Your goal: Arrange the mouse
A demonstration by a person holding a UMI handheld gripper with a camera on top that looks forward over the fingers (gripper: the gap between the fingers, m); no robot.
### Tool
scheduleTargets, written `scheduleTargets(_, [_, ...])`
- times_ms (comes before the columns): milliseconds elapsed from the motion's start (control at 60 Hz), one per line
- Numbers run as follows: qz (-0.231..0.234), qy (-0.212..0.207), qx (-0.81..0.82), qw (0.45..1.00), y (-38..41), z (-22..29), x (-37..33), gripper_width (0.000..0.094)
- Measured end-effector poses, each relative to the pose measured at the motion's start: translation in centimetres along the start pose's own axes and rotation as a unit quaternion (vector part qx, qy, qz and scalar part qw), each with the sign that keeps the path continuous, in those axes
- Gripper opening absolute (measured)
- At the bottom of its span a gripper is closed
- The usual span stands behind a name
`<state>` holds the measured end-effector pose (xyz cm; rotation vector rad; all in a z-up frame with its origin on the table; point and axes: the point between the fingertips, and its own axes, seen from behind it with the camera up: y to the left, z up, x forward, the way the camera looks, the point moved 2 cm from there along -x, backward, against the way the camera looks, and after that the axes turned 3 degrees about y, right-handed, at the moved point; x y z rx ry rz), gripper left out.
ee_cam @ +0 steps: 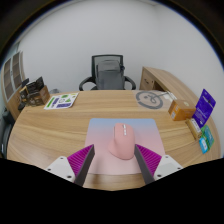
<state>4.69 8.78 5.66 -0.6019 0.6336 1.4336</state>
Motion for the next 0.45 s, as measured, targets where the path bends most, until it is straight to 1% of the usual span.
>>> scheduleTargets(167, [-0.001, -0.017, 0.015, 1.0, 3.6, -2.3, -7.1, 0.0836])
scheduleTargets(333, [-0.006, -0.031, 0.031, 0.999, 8.2, -5.9, -14.7, 0.0835])
scheduleTargets(450, [-0.01, -0.023, 0.003, 1.0, 11.3, -9.1, -19.7, 0.084])
